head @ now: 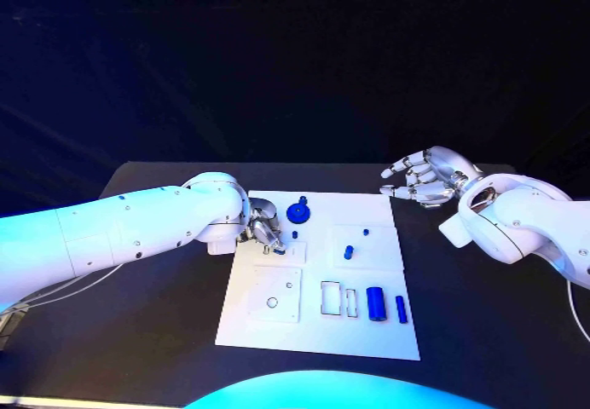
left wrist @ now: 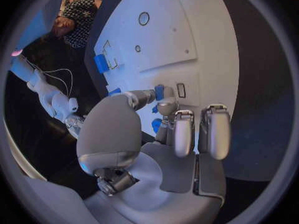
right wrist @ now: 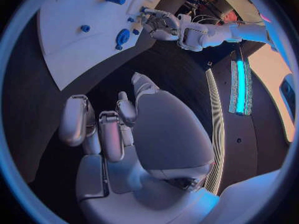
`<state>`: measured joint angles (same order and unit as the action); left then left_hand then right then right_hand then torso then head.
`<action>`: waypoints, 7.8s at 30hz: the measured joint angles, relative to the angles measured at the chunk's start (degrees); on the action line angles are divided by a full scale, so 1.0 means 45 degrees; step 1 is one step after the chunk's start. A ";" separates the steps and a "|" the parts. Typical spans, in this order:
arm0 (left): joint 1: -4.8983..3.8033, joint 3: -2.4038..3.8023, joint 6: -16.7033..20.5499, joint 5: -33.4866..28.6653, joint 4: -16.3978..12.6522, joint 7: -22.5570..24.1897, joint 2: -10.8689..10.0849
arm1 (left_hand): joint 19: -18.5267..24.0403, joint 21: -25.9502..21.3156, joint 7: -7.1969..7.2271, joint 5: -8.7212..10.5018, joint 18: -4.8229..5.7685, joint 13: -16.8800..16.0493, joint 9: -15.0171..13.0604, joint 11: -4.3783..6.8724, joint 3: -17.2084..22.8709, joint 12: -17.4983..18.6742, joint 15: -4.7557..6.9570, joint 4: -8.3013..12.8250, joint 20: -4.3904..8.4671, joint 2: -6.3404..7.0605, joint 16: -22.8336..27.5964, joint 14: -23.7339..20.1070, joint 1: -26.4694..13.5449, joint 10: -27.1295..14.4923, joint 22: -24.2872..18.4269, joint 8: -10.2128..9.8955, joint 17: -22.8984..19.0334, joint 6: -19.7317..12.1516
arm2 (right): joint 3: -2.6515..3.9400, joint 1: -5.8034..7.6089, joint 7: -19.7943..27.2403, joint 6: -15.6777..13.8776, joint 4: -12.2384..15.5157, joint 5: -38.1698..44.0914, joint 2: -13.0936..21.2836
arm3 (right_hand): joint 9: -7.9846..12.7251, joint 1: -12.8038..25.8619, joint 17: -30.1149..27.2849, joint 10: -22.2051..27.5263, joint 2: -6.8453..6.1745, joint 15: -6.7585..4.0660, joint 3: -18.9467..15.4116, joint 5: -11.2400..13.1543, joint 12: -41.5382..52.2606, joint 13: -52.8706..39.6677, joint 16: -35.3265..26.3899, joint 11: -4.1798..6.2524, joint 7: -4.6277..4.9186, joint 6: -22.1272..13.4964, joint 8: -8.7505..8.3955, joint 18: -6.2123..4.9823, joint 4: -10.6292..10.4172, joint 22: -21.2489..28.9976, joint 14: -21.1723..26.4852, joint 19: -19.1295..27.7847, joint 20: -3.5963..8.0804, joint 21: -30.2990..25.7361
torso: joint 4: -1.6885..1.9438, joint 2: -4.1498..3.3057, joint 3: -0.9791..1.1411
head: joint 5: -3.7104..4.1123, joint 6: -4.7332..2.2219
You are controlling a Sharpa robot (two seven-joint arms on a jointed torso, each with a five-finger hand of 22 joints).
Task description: Assemble the parts on the task board
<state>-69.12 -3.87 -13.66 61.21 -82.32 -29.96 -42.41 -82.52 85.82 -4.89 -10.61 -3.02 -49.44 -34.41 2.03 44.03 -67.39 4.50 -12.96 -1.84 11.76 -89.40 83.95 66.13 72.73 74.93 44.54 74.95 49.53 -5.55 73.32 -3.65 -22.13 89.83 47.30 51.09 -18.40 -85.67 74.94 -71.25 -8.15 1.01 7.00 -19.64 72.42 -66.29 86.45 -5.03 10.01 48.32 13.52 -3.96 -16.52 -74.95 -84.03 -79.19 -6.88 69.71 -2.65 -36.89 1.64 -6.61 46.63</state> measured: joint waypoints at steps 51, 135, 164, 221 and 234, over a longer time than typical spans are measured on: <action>-0.0023 -0.0144 -0.0203 -0.0340 0.0760 -0.0149 0.0595 | -0.0274 0.0145 0.0957 0.0111 -0.0003 -0.0582 -0.1643 0.0185 -0.0722 -0.0099 0.0207 0.0729 0.0183 -0.0452 -0.0050 -0.0024 -0.1794 0.0727 -0.0005 -0.0160 -0.0005 0.1541 | -0.0003 -0.0002 -0.0002 0.0119 -0.0004 0.0005 -0.0047 | 0.0018 0.0052 -0.0007 0.0000 -0.0052 0.0000 0.0121 -0.0298 -0.0083 0.0115 -0.0049 0.0000 -0.0046 -0.0046 0.0047 0.0000 -0.0018 0.0008 0.0000 0.0000 0.0000 -0.0134 | -0.0012 -0.0011 0.0000 | 0.0112 0.0131; -0.1094 0.0503 -0.0553 -0.1005 0.4901 0.0036 0.1788 | 0.0782 -0.0706 -0.0306 0.1491 -0.0004 0.3024 -0.0343 -0.0953 -0.6192 0.2328 -0.0619 -0.0875 -0.0557 -0.0975 0.0459 0.0020 -0.0726 -0.2012 -0.0537 -0.3206 -0.0008 -0.0255 | -0.0006 -0.0067 0.0055 0.0099 -0.0167 0.0003 -0.0127 | 0.0037 0.0290 -0.0006 0.0186 -0.0148 0.0000 0.0190 -0.0296 -0.0150 0.0248 -0.0127 0.0002 -0.0009 -0.0083 0.0148 0.0000 -0.0017 0.0009 0.0000 0.0139 0.0045 -0.0451 | 0.0006 -0.0050 -0.0017 | -0.0004 0.0007; -0.0726 0.0366 -0.1192 -0.1309 0.5701 0.0033 0.2307 | 0.0778 -0.0705 -0.0231 0.1492 -0.0004 0.3023 -0.0313 -0.0903 -0.6254 0.2161 -0.0619 -0.0843 -0.0550 -0.1315 0.0458 0.0019 -0.0356 -0.1962 -0.0470 -0.3205 -0.0009 0.0033 | -0.0006 -0.0073 0.0060 0.0099 -0.0184 0.0003 -0.0193 | 0.0049 0.0290 -0.0009 0.0185 -0.0148 0.0000 0.0297 -0.0296 -0.0150 0.0270 -0.0126 0.0001 -0.0009 -0.0083 0.0147 0.0000 -0.0017 0.0002 0.0000 0.0138 0.0045 -0.0451 | 0.0011 -0.0027 -0.0004 | 0.0012 0.0099; -0.0747 0.0421 -0.0318 -0.2808 0.1962 0.0100 -0.0119 | 0.0363 -0.0495 0.0208 0.1133 -0.0004 0.1850 -0.1661 -0.0295 -0.0595 0.0997 -0.0248 -0.0282 -0.0226 -0.0336 0.0209 0.0022 0.1040 -0.0614 0.0005 -0.1478 -0.0009 0.0196 | -0.0014 -0.0159 0.0024 0.0117 -0.0297 0.0008 -0.0114 | 0.0072 0.0374 -0.0003 0.0185 -0.0232 0.0000 0.0560 -0.0694 -0.0200 0.0316 -0.0175 0.0001 -0.0018 -0.0165 0.0283 -0.0001 0.0000 0.0003 0.0000 0.0137 0.0044 -0.0503 | 0.0106 0.0054 -0.0011 | 0.0088 0.0153; -0.0535 0.0329 0.0684 -0.2088 0.0141 0.0143 -0.0823 | 0.0273 -0.0446 0.0361 0.0731 -0.0005 0.1575 -0.2396 -0.0248 -0.0559 0.0816 -0.0205 -0.0316 -0.0135 -0.0169 0.0209 -0.0023 0.0639 -0.0345 0.0004 -0.1395 -0.0009 0.0356 | -0.0020 -0.0287 0.0033 0.0116 -0.0334 0.0008 -0.0090 | 0.0071 0.0374 -0.0005 0.0185 -0.0232 0.0000 0.0560 -0.0693 -0.0200 0.0316 -0.0175 0.0001 -0.0018 -0.0165 0.0283 -0.0001 0.0000 0.0001 0.0000 0.0137 0.0044 -0.0503 | 0.0140 0.0062 -0.0033 | -0.0023 0.0222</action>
<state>-71.53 -2.39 -10.58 51.81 -81.69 -29.32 -46.11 -81.29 83.81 -3.26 -7.32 -3.04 -42.36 -45.19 0.92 41.52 -63.72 3.58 -14.38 -2.45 11.00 -88.46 83.85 69.01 71.18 74.94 38.26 74.90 51.13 -5.64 72.03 -3.49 -21.60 88.33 47.34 50.69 -18.08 -83.99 74.92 -70.41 -9.20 1.01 9.52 -22.76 71.52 -64.87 85.66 -5.03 9.93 47.58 14.79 -3.97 -16.52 -74.94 -84.03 -78.57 -6.68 67.45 -2.02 -36.61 1.49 -6.72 47.63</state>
